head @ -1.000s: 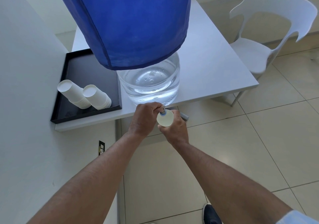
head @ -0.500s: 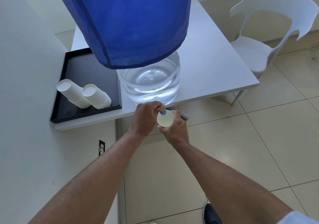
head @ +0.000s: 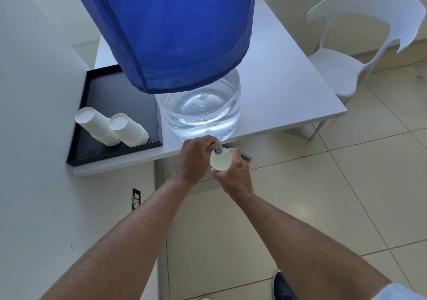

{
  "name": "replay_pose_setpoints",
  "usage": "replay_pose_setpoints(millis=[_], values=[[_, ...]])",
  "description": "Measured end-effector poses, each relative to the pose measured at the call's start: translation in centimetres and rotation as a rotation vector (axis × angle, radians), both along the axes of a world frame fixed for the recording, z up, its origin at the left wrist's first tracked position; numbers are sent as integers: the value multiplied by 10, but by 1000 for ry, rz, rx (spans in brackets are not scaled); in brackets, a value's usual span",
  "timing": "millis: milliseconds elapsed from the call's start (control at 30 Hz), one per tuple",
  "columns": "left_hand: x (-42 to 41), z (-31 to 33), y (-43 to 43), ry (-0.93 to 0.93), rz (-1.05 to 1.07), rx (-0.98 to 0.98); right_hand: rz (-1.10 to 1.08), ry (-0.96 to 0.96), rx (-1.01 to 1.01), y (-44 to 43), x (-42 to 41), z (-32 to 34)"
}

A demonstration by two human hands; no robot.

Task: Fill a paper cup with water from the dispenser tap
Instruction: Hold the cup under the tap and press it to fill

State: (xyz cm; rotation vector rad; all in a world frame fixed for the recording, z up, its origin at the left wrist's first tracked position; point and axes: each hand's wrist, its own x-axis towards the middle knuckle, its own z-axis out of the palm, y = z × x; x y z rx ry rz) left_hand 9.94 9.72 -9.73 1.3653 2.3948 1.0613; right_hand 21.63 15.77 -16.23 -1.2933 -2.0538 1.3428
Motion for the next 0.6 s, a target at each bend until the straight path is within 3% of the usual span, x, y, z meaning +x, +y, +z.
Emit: replay_pose_setpoints(millis=[600], values=[[-2,-3,2,24,2,11,-19,14,-1,-1,0,-2]])
